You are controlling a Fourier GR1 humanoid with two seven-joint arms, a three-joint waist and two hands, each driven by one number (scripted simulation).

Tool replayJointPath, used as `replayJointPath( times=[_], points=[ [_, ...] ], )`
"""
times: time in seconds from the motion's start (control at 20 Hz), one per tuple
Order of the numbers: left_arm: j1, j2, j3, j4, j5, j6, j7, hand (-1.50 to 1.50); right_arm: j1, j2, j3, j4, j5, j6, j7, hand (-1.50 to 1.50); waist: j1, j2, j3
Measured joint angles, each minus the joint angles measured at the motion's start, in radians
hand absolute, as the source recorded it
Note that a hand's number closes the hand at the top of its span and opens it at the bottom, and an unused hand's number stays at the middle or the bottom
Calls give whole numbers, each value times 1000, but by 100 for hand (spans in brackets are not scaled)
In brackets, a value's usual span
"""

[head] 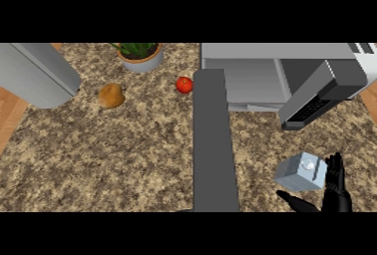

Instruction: Pick up the milk, place it into the microwave and close the microwave

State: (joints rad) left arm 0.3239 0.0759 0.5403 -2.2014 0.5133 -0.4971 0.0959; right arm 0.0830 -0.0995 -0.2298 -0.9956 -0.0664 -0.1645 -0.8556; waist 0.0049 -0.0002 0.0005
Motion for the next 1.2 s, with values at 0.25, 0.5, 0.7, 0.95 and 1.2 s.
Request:
replayJointPath(
  times=[0.25,0.5,0.7,0.95,1.2],
  points=[
    [-8,-2,15,-6,12,-7,15,-150,-78,-10,-6,146,7,27,-88,150,1,0,0],
    [-2,-12,20,-16,10,-16,23,-150,-137,-24,-8,187,34,5,-141,150,1,-1,-1],
    [-17,-15,29,8,-5,-21,17,-150,-153,-11,-6,193,28,9,-173,150,-1,-1,-2],
    [-9,-16,41,4,6,-36,16,-150,-209,-28,36,215,53,44,-167,150,3,0,-1],
    [-22,-18,39,17,6,-40,14,-150,-325,-68,70,323,77,131,-162,150,10,2,0]
  ],
)
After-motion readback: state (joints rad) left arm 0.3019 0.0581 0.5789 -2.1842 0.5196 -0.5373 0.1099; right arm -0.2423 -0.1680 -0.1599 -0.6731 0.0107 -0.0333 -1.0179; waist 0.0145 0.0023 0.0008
